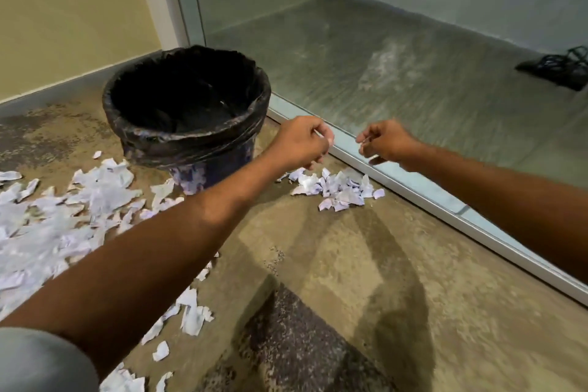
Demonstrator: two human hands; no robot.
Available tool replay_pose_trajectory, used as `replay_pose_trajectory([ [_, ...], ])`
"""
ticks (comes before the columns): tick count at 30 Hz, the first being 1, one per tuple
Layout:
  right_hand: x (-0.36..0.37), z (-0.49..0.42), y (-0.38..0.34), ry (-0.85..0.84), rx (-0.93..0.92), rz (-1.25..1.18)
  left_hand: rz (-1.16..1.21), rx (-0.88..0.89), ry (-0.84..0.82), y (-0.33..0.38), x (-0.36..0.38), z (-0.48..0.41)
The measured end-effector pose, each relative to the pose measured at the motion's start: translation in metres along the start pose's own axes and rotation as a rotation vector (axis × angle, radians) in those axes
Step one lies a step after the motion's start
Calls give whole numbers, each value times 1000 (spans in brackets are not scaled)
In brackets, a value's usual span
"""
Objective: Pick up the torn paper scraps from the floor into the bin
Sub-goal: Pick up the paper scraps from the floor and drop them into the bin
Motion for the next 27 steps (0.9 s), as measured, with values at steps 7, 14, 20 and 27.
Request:
replay_pose_trajectory([
  [7, 42, -29, 78, -99, -17, 478, -335, -38, -98, -93, 40, -22],
  [14, 87, -52, 117, -141, -165, 714, -515, 26, -196, -137, 95, -36],
  [20, 95, -56, 129, -73, -208, 721, -794, 98, -209, -156, 131, -37],
  [27, 80, -54, 124, 73, -199, 571, -846, 179, -110, -162, 131, -37],
])
Point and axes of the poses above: each hand's wrist, its own z-axis away from the middle knuckle, its own x-axis out of the palm, y = z × x, the point moved 6 cm from there along -z, towards the middle knuckle, and after that the axes turned 15 degrees about z, right-handed, at the moved point
